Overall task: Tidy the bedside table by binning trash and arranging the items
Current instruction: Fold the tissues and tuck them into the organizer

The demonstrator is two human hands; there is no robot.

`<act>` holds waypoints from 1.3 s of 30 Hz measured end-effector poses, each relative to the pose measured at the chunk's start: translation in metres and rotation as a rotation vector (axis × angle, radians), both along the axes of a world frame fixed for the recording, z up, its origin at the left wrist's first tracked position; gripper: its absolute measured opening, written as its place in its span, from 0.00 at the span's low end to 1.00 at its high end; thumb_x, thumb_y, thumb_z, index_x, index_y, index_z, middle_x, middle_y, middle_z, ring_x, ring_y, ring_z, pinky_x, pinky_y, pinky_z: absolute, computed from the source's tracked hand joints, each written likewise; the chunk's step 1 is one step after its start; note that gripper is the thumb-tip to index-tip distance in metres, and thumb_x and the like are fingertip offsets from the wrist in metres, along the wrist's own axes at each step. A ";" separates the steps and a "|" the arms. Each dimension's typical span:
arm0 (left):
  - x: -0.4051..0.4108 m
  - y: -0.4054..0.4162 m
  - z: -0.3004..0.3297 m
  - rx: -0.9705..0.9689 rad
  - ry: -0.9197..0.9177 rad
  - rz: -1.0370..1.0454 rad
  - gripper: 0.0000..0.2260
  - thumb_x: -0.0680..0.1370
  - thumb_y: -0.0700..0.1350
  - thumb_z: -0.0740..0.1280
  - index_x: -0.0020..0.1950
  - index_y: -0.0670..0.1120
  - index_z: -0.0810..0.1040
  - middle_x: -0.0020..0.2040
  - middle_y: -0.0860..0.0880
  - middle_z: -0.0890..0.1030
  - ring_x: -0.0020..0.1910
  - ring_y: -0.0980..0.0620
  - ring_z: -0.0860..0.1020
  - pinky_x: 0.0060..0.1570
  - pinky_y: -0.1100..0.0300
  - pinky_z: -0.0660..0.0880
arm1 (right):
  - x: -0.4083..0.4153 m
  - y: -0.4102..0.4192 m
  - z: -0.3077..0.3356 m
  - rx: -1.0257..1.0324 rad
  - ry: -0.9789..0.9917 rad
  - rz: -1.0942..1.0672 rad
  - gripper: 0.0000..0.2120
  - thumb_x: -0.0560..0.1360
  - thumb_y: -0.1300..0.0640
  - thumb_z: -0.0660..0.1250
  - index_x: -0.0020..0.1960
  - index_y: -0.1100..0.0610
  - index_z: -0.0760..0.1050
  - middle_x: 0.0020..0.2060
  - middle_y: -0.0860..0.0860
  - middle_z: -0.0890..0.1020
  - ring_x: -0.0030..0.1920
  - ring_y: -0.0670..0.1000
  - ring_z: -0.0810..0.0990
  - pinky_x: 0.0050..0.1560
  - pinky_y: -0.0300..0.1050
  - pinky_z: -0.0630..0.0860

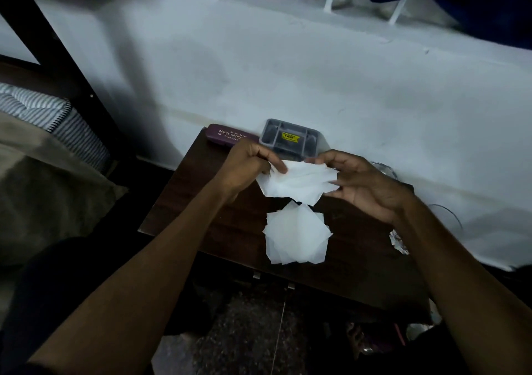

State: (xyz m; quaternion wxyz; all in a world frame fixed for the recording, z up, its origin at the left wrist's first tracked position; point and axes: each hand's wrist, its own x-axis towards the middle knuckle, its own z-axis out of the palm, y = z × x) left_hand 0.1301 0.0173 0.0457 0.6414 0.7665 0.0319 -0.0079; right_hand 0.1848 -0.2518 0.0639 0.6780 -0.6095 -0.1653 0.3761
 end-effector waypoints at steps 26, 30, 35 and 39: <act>-0.017 0.000 -0.003 -0.582 0.190 -0.151 0.17 0.81 0.29 0.59 0.67 0.31 0.80 0.67 0.35 0.83 0.70 0.36 0.80 0.63 0.53 0.83 | 0.012 0.036 0.002 -0.099 -0.055 -0.612 0.11 0.76 0.63 0.74 0.58 0.59 0.83 0.53 0.56 0.89 0.57 0.58 0.88 0.52 0.60 0.86; -0.015 -0.004 -0.005 -0.558 0.243 -0.149 0.18 0.82 0.32 0.62 0.71 0.38 0.79 0.68 0.34 0.81 0.66 0.39 0.83 0.67 0.46 0.80 | 0.031 0.042 0.013 -0.215 -0.217 -0.728 0.11 0.77 0.63 0.74 0.60 0.60 0.81 0.51 0.56 0.87 0.58 0.60 0.87 0.53 0.60 0.86; -0.006 0.004 0.006 -0.403 0.236 -0.116 0.13 0.85 0.37 0.64 0.68 0.39 0.82 0.63 0.42 0.87 0.61 0.44 0.86 0.62 0.48 0.83 | 0.062 0.053 0.024 -0.863 -0.883 -0.814 0.21 0.78 0.56 0.71 0.67 0.66 0.77 0.57 0.60 0.83 0.63 0.66 0.80 0.63 0.55 0.76; -0.004 0.007 0.011 -0.371 0.231 -0.107 0.13 0.85 0.38 0.63 0.66 0.39 0.82 0.61 0.43 0.88 0.60 0.44 0.87 0.57 0.52 0.83 | 0.071 0.068 0.017 -1.003 -1.085 -0.835 0.09 0.79 0.60 0.66 0.56 0.65 0.75 0.51 0.62 0.82 0.54 0.66 0.80 0.46 0.49 0.67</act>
